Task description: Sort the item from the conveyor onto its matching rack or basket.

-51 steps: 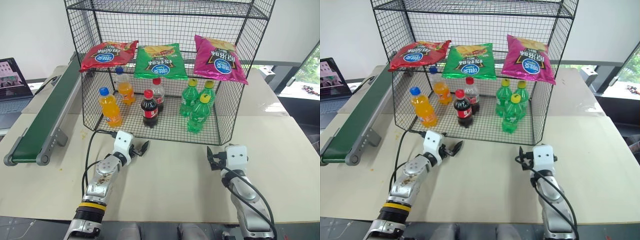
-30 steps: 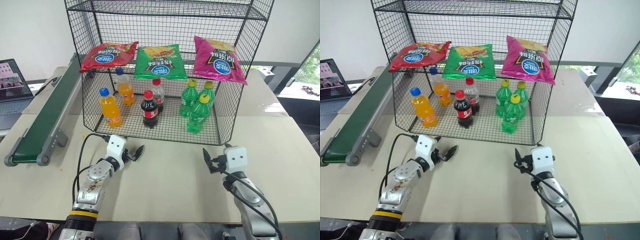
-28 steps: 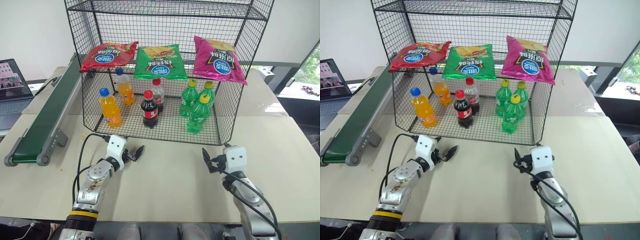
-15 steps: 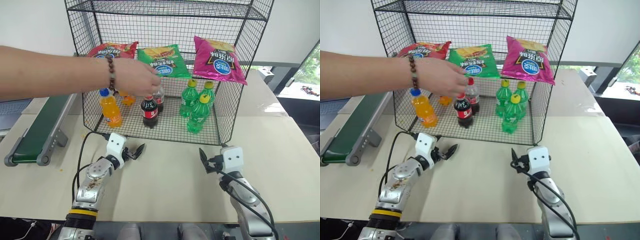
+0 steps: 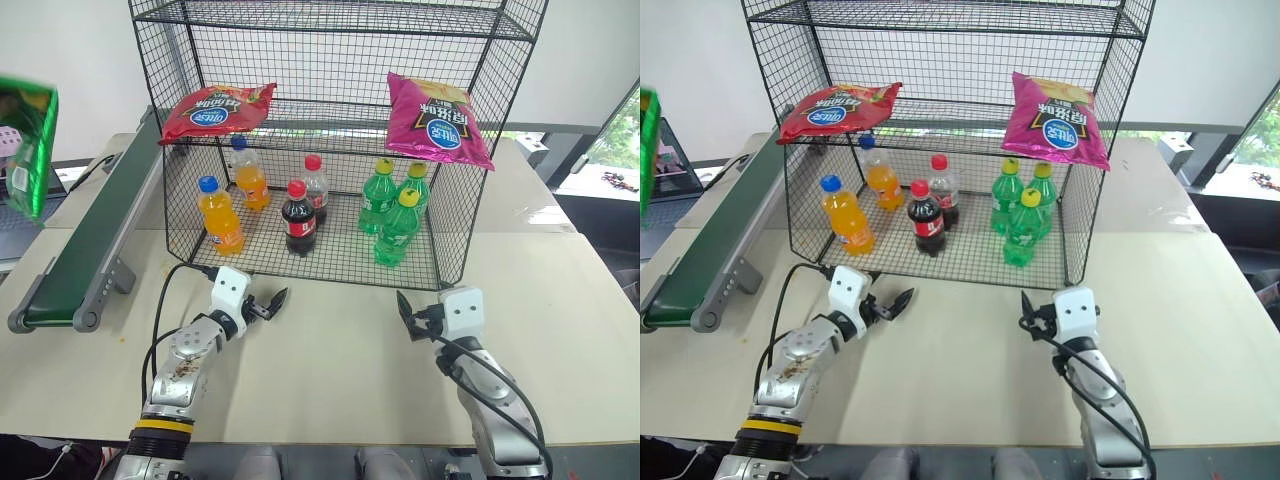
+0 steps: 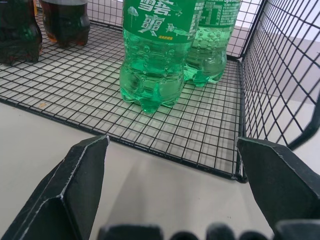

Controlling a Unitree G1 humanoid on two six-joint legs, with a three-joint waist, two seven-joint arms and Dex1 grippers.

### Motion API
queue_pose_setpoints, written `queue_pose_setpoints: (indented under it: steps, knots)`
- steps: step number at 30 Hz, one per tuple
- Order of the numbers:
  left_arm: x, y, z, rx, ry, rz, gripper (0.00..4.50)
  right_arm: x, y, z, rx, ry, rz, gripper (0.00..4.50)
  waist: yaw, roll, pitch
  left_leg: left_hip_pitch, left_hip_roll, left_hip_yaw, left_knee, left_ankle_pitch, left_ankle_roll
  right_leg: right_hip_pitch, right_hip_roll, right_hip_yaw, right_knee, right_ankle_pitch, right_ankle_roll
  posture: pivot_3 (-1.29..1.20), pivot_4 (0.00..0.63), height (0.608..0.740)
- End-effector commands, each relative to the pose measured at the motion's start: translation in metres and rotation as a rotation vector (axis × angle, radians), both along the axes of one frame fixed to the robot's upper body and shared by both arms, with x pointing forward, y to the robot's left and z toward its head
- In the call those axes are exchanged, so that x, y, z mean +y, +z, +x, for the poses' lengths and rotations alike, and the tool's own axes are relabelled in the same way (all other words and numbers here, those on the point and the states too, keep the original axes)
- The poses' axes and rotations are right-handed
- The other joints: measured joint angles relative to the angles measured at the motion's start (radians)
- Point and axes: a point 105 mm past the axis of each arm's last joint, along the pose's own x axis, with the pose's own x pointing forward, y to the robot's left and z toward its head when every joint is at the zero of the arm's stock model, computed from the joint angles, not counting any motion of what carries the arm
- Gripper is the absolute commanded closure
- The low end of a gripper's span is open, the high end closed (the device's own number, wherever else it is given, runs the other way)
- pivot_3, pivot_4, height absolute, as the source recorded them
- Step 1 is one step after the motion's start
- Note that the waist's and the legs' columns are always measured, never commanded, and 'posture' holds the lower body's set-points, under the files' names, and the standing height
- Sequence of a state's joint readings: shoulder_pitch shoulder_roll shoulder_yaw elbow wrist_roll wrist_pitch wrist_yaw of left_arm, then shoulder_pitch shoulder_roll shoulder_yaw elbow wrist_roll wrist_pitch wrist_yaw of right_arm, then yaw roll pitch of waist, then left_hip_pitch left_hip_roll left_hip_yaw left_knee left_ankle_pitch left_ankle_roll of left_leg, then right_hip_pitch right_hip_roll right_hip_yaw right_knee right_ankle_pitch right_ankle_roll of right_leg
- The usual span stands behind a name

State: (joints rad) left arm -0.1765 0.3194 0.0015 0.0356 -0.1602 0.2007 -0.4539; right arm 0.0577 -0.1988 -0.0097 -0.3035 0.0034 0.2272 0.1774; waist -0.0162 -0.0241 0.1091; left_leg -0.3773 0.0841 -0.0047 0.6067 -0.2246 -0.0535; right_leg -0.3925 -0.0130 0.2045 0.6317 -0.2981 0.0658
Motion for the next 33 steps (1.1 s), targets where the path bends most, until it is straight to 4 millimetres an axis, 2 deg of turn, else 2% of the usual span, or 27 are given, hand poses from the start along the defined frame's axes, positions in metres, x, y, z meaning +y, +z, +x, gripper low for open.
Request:
queue_pose_setpoints:
  steps: [1, 7, 14, 20, 22, 27, 30, 33]
  knots:
    - [0.005, 0.010, 0.000, -0.043, 0.015, 0.000, 0.07, 0.005, 0.011, 0.003, -0.050, 0.031, -0.006, 0.00, 0.000, 0.000, 0.000, 0.000, 0.000, 0.000, 0.000, 0.000, 0.000, 0.000, 0.000, 0.000, 0.000, 0.000, 0.000, 0.00, 0.150, 0.740]
    - [0.004, 0.010, 0.001, -0.044, 0.023, -0.007, 0.07, 0.011, 0.011, 0.007, -0.053, 0.054, -0.005, 0.00, 0.000, 0.000, 0.000, 0.000, 0.000, 0.000, 0.000, 0.000, 0.000, 0.000, 0.000, 0.000, 0.000, 0.000, 0.000, 0.00, 0.150, 0.740]
    - [0.007, 0.008, -0.005, -0.031, 0.025, -0.021, 0.07, 0.011, 0.009, 0.004, -0.041, 0.065, -0.003, 0.00, -0.001, 0.000, 0.000, 0.000, 0.000, 0.000, 0.000, 0.000, 0.000, 0.000, 0.000, 0.000, 0.000, 0.000, 0.000, 0.00, 0.150, 0.740]
    - [0.013, 0.011, -0.018, -0.008, 0.023, -0.085, 0.07, 0.020, 0.022, 0.009, -0.072, 0.128, 0.008, 0.00, -0.003, 0.000, 0.000, 0.000, 0.000, 0.000, 0.000, 0.000, 0.000, 0.000, 0.000, 0.000, 0.000, 0.000, 0.000, 0.00, 0.150, 0.740]
    - [0.018, 0.017, -0.025, -0.001, 0.022, -0.124, 0.07, 0.028, 0.028, 0.009, -0.083, 0.193, 0.006, 0.00, -0.005, 0.000, 0.000, 0.000, 0.000, 0.000, 0.000, 0.000, 0.000, 0.000, 0.000, 0.000, 0.000, 0.000, 0.000, 0.00, 0.150, 0.740]
    - [0.037, 0.044, -0.057, 0.037, 0.033, -0.306, 0.07, 0.065, 0.065, -0.006, -0.132, 0.550, 0.049, 0.00, -0.018, 0.000, 0.000, 0.000, 0.000, 0.000, 0.000, -0.001, 0.002, 0.000, 0.000, 0.000, 0.000, 0.000, 0.000, 0.00, 0.150, 0.740]
    - [0.061, 0.066, -0.072, 0.028, 0.120, -0.480, 0.07, 0.082, 0.090, -0.021, -0.172, 0.778, 0.105, 0.00, -0.024, 0.000, 0.001, 0.000, 0.001, -0.001, 0.001, -0.002, 0.003, 0.002, 0.000, -0.001, 0.000, 0.000, 0.001, 0.00, 0.150, 0.740]
    - [0.084, 0.080, -0.086, 0.027, 0.189, -0.636, 0.07, 0.095, 0.103, -0.027, -0.173, 0.924, 0.135, 0.00, -0.028, -0.001, 0.001, 0.001, 0.001, -0.003, 0.002, -0.004, 0.006, 0.003, 0.000, -0.003, 0.000, 0.000, 0.001, 0.00, 0.150, 0.740]
